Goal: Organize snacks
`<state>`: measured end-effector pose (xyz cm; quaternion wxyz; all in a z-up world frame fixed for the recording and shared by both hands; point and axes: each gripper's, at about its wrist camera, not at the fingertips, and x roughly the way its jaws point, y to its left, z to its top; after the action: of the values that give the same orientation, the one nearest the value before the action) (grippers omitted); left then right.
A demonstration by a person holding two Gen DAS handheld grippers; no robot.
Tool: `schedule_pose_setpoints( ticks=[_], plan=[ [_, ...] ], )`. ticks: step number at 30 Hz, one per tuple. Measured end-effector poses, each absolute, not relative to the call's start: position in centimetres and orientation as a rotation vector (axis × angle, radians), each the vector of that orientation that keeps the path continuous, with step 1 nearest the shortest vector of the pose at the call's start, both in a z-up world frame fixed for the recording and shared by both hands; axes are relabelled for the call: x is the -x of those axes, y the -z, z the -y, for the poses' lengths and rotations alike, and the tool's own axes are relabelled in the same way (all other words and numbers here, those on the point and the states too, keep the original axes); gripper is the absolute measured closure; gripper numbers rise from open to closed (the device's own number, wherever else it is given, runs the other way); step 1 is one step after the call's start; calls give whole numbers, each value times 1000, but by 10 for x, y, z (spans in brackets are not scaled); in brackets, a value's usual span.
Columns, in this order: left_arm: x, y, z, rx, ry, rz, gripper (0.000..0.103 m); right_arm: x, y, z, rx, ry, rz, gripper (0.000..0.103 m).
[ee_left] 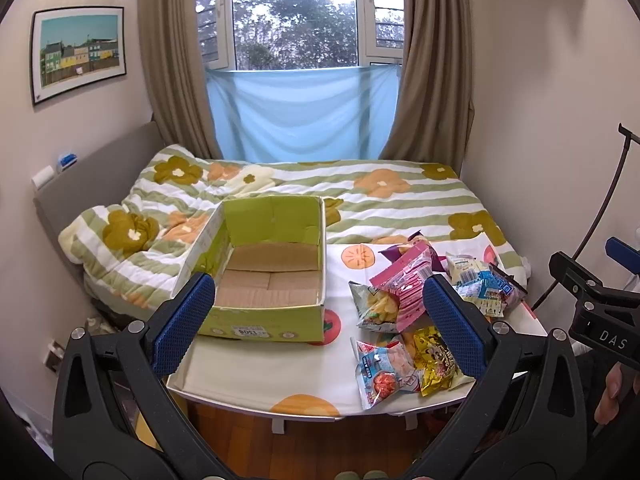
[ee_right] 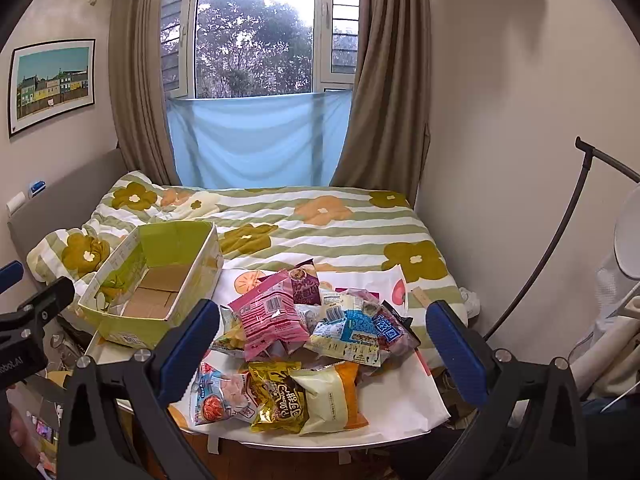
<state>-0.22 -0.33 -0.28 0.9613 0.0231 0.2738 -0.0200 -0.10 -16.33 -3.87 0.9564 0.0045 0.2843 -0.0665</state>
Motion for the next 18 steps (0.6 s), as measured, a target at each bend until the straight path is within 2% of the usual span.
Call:
schedule_pose_setpoints(
  ticks=[18],
  plan=[
    [9, 0, 3, -44, 47, -559, 0, 6, 37, 163, -13, 130, -570, 0]
  ],
)
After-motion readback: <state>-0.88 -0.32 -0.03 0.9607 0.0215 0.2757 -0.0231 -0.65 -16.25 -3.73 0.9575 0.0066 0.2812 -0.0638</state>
